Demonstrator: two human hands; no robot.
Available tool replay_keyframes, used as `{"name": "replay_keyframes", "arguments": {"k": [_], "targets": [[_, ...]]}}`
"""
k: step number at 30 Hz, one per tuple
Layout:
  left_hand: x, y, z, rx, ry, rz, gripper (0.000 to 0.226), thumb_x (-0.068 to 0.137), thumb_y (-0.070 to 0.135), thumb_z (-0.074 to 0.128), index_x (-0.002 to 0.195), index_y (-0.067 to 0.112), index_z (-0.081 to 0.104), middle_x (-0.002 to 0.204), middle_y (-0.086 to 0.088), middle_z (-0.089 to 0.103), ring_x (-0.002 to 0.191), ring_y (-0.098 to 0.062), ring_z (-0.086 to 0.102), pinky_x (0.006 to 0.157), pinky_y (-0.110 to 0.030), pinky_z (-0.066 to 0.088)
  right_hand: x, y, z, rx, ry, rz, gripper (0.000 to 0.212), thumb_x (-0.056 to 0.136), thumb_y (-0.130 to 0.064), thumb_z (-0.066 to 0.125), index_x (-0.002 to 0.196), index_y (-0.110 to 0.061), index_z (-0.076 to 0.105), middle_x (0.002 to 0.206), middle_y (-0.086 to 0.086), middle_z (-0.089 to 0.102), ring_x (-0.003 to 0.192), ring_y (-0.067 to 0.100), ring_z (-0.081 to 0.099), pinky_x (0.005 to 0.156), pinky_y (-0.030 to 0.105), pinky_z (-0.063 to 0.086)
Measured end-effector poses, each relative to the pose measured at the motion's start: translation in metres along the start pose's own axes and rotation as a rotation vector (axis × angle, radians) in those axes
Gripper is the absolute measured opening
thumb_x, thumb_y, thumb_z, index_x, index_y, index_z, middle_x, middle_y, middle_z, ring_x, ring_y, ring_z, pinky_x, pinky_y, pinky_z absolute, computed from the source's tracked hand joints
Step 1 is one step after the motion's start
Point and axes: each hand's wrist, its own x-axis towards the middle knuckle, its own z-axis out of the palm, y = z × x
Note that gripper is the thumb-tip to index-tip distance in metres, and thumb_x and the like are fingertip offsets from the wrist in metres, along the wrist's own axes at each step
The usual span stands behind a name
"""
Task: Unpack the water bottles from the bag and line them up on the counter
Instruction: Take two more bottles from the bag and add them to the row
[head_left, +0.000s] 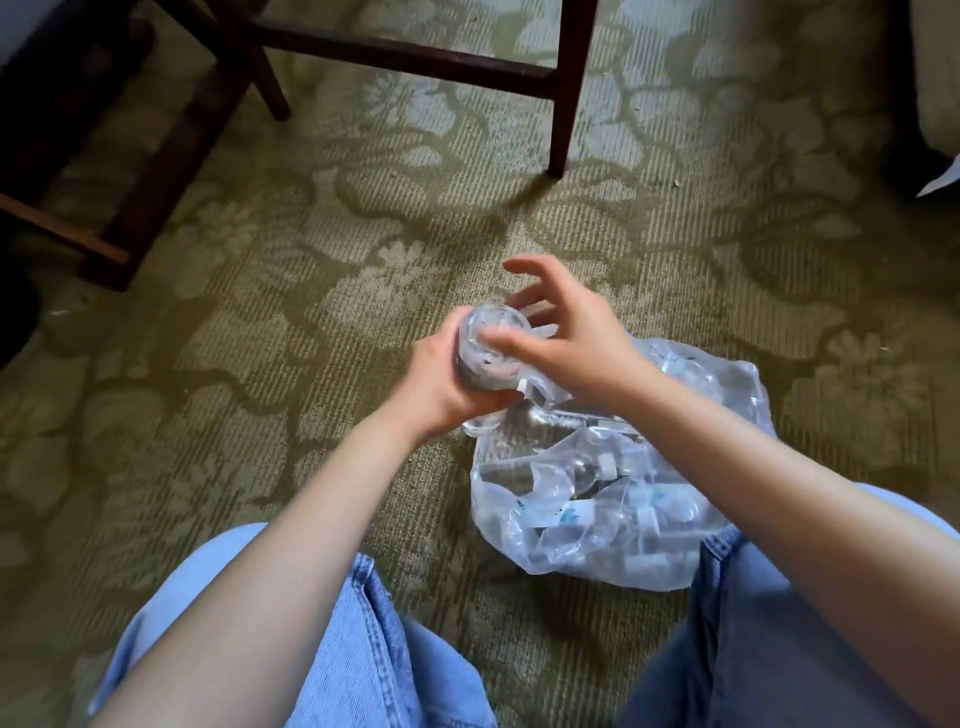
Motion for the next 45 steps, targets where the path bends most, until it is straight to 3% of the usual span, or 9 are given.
{"name": "replay_keyframes", "arguments": {"k": [4, 9, 13, 18, 25, 29, 34, 38, 45], "targets": [[-0.001, -0.018, -0.003, 0.046, 0.051, 0.014, 0.072, 0.058, 0.022, 0.089, 0.115, 0.026, 0.045, 0.110, 0.003, 0.063, 0.104, -0.015, 0.061, 0.086, -0.027, 0.050, 0.013, 0.023, -0.014, -0.020, 0.004, 0.181, 0.017, 0.094, -0.031, 0.057, 0.098, -0.016, 0.062, 0.089, 0.007, 0.070, 0.081, 0.022, 0.068, 0.072, 0.034, 0.058], [0.000, -0.034, -0.015, 0.082, 0.148, -0.039, 0.057, 0.058, 0.025, 0.086, 0.102, 0.025, 0.049, 0.100, 0.002, 0.064, 0.093, -0.015, 0.062, 0.074, -0.019, 0.049, 0.002, 0.085, 0.025, -0.658, -0.605, 0.422, 0.028, 0.096, -0.011, 0.042, 0.101, 0.003, 0.065, 0.089, 0.012, 0.065, 0.078, 0.026, 0.057, 0.067, 0.031, 0.045], [0.002, -0.048, -0.023, 0.136, 0.270, -0.100, 0.055, 0.058, 0.031, 0.087, 0.097, 0.022, 0.050, 0.099, -0.001, 0.064, 0.093, -0.019, 0.060, 0.073, -0.027, 0.047, -0.001, 0.123, 0.056, -0.896, -0.708, 0.365, 0.034, 0.095, -0.025, 0.046, 0.116, -0.003, 0.062, 0.118, 0.018, 0.063, 0.106, 0.032, 0.059, 0.084, 0.032, 0.046], [0.001, -0.061, -0.030, 0.298, 0.259, -0.222, 0.059, 0.058, 0.032, 0.087, 0.099, 0.021, 0.047, 0.097, 0.001, 0.058, 0.090, -0.018, 0.056, 0.071, -0.024, 0.040, 0.002, 0.144, 0.084, -1.019, -0.864, 0.294, 0.053, 0.089, -0.051, 0.054, 0.121, -0.009, 0.060, 0.119, 0.011, 0.063, 0.110, 0.029, 0.058, 0.092, 0.035, 0.043], [-0.009, -0.071, -0.032, 0.544, 0.067, -0.277, 0.070, 0.060, 0.039, 0.084, 0.118, 0.030, 0.046, 0.112, -0.003, 0.063, 0.099, -0.026, 0.060, 0.084, -0.040, 0.053, 0.003, 0.150, 0.129, -0.952, -0.823, 0.197, 0.031, 0.092, -0.018, 0.051, 0.122, -0.013, 0.057, 0.117, 0.014, 0.062, 0.100, 0.028, 0.061, 0.076, 0.033, 0.042], [-0.013, -0.069, -0.035, 0.605, 0.021, -0.282, 0.072, 0.061, 0.042, 0.083, 0.120, 0.027, 0.044, 0.113, -0.005, 0.062, 0.100, -0.029, 0.059, 0.081, -0.039, 0.052, 0.010, 0.141, 0.119, -0.959, -0.830, 0.118, 0.036, 0.084, -0.027, 0.058, 0.116, -0.012, 0.057, 0.106, 0.010, 0.067, 0.099, 0.031, 0.064, 0.079, 0.035, 0.054], [-0.012, -0.061, -0.036, 0.714, -0.020, -0.257, 0.069, 0.067, 0.046, 0.079, 0.120, 0.022, 0.042, 0.110, -0.005, 0.062, 0.087, -0.024, 0.054, 0.064, -0.031, 0.041, 0.017, 0.121, 0.093, -0.972, -0.669, -0.006, 0.085, 0.069, -0.040, 0.079, 0.140, -0.013, 0.039, 0.121, 0.011, 0.059, 0.106, 0.029, 0.060, 0.086, 0.035, 0.049], [-0.007, -0.061, -0.033, 0.747, -0.044, -0.253, 0.070, 0.067, 0.048, 0.079, 0.119, 0.020, 0.041, 0.106, -0.005, 0.063, 0.081, -0.021, 0.050, 0.059, -0.030, 0.038, 0.021, 0.106, 0.071, -0.913, -0.563, -0.027, 0.083, 0.065, -0.038, 0.081, 0.135, -0.012, 0.046, 0.120, 0.009, 0.054, 0.101, 0.029, 0.060, 0.083, 0.036, 0.050], [-0.006, -0.062, -0.034, 0.651, -0.028, -0.221, 0.063, 0.066, 0.036, 0.082, 0.112, 0.013, 0.045, 0.104, -0.006, 0.055, 0.098, -0.027, 0.056, 0.070, -0.032, 0.042, 0.008, 0.081, 0.039, -0.754, -0.356, 0.000, 0.073, 0.061, -0.031, 0.084, 0.125, -0.011, 0.057, 0.114, 0.009, 0.058, 0.100, 0.029, 0.059, 0.080, 0.033, 0.048]]}}
